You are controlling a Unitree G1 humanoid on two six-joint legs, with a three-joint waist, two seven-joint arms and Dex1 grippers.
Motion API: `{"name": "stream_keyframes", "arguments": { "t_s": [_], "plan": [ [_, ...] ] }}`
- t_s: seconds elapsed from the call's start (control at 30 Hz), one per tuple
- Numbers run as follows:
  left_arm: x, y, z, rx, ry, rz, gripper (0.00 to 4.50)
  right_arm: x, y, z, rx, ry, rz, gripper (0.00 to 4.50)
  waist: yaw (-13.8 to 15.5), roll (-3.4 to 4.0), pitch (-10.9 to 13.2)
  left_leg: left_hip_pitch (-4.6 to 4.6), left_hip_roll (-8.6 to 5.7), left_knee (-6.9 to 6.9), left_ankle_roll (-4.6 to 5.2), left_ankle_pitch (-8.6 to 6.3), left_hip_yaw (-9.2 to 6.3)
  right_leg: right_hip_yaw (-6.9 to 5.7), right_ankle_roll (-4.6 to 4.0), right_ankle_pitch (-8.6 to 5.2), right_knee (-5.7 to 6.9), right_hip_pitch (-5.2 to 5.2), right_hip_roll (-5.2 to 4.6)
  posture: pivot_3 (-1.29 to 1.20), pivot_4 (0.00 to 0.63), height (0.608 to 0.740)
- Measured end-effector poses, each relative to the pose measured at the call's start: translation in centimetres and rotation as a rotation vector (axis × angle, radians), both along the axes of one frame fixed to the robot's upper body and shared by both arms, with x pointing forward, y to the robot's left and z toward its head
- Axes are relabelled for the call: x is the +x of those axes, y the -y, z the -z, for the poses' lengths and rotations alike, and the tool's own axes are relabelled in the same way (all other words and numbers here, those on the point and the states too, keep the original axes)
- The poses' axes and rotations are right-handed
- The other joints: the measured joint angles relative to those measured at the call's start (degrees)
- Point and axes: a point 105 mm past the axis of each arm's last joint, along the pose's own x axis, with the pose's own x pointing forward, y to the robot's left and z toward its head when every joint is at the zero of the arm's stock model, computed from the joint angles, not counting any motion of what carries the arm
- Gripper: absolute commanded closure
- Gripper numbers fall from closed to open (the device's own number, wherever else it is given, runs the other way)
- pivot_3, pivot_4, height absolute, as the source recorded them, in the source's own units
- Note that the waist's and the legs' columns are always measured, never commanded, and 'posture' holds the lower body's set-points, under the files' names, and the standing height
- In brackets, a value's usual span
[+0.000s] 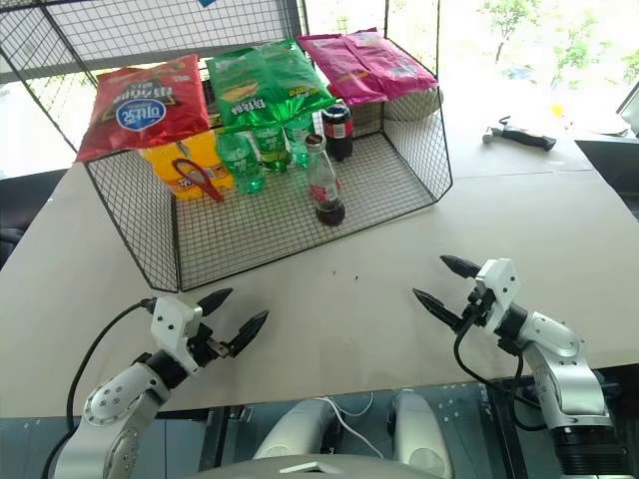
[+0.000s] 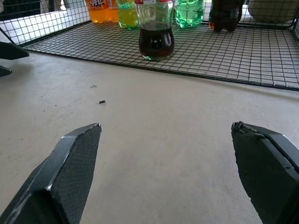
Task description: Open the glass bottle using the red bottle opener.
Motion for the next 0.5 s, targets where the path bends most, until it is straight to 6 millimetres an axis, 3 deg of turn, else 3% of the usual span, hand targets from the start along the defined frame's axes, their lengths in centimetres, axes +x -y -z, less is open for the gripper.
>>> {"name": "stream_keyframes", "arguments": {
  "t_s": [0.5],
  "plan": [
    [0.14, 0.20, -0.24, -0.012, 0.010, 0.011, 0.00, -0.14, 0.11, 0.14, -0.038, 0.015, -0.011, 0.03, 0.0, 0.00, 0.0, 0.00, 0.00, 0.00, -0.03, 0.01, 0.00, 0.00, 0.00, 0.00, 0.00, 0.00, 0.00, 0.00, 0.150, 0.735]
  ]
}}
